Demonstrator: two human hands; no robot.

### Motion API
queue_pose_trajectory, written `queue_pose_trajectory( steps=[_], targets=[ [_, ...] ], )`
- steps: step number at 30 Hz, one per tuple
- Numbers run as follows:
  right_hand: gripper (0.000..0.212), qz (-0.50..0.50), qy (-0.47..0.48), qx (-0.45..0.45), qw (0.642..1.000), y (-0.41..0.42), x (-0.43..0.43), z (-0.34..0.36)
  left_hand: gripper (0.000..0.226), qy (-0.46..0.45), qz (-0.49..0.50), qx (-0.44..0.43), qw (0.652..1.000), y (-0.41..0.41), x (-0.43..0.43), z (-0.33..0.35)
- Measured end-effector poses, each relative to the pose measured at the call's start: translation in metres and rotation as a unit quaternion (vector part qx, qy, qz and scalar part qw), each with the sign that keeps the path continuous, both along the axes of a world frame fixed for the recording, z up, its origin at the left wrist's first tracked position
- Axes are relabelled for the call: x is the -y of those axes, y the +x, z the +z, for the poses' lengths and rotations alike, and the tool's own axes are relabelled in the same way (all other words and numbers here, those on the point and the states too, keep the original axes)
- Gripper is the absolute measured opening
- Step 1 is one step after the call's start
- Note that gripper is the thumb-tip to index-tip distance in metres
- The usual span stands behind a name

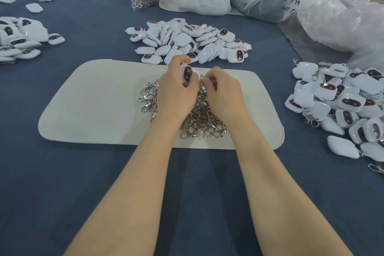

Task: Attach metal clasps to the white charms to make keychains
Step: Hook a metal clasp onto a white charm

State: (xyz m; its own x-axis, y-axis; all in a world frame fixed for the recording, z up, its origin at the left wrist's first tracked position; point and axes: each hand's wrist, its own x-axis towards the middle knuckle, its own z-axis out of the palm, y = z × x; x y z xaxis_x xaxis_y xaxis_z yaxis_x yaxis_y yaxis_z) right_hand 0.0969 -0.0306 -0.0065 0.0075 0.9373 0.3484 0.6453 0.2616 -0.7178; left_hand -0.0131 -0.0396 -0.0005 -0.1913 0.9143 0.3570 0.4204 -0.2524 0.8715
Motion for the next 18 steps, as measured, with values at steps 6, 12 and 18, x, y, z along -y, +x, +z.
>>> queue_pose_trajectory(
  steps=[6, 12, 18],
  targets=[
    [0.011, 0.008, -0.007, -0.001, 1.0, -0.001, 0.001, -0.002, 0.021, 0.018, 0.01, -0.028, 0.999, 0.0, -0.001, -0.003],
    [0.006, 0.018, -0.028, -0.115, 0.993, -0.006, 0.003, 0.0, 0.014, -0.119, 0.013, 0.322, 0.939, 0.0, -0.01, 0.0],
    [0.017, 0.003, -0.011, -0.218, 0.976, -0.013, 0.005, 0.001, 0.026, -0.179, -0.046, 0.468, 0.864, -0.002, -0.012, 0.002]
  ],
)
